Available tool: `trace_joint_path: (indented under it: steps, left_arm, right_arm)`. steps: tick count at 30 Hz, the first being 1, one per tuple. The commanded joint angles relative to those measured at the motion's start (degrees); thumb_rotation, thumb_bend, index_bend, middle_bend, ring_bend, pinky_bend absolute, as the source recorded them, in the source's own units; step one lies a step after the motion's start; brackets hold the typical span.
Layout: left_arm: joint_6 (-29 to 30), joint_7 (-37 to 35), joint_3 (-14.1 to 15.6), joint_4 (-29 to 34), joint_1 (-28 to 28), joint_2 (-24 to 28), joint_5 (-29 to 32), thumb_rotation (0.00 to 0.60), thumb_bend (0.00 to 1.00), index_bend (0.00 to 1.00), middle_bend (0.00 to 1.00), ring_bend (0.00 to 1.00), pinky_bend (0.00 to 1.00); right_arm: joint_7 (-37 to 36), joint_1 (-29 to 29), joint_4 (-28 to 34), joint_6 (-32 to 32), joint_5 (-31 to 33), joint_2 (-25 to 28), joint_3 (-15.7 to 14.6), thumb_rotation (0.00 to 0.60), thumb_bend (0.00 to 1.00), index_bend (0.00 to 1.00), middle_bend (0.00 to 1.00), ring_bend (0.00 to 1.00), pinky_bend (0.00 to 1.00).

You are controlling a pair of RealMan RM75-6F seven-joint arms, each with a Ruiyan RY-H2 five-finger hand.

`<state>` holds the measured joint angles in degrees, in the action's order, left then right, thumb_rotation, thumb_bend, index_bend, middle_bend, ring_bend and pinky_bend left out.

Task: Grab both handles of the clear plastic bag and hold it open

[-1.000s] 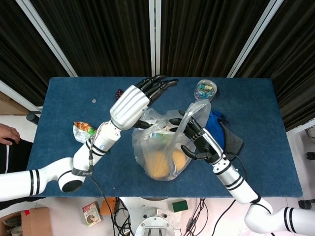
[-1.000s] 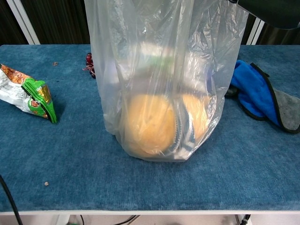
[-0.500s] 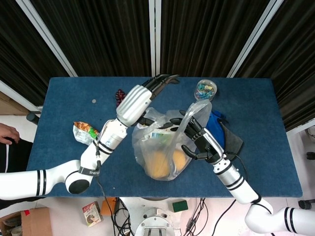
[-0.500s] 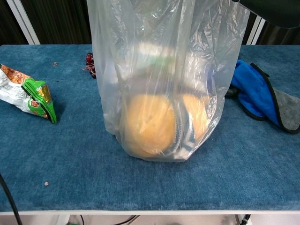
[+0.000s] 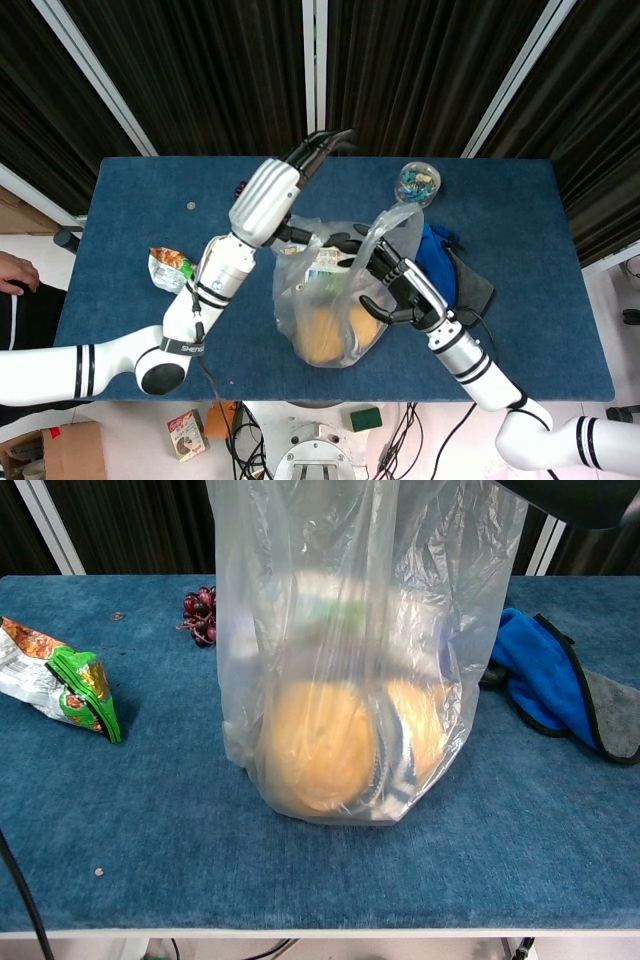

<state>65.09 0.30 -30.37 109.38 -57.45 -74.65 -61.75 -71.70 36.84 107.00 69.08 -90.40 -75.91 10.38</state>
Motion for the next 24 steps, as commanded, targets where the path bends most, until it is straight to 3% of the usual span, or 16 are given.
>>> trace_joint_path:
  steps: [1,11,24]
  left_arm:
    - [0.22,1.24,-0.43,0.49,-0.41,0.20,0.99,0.555,0.02,0.07,0.19,0.10,0.21]
    - [1.59,5.70,-1.99,2.17,-1.58,0.92,5.99,0.552,0.06,0.07,0.19,0.10,0.21]
    - [2.18,8.75,-1.44,4.22,-2.43,1.25,7.99,0.551,0.06,0.07,0.19,0.10,0.21]
  right_arm:
    - [0.79,0.58,0.20,-0.74,0.36,-0.21,0.30,0.600,0.40,0.06,0.14,0.11,0.19]
    - [6.20,2.02,1.62,-1.11,0.32,-1.67,1.49,0.600,0.40,0.06,0.15,0.11,0.19]
    - [17.61,3.84,-0.83,-2.48,3.38,-4.27,3.59,0.600,0.40,0.12,0.15,0.09,0.08]
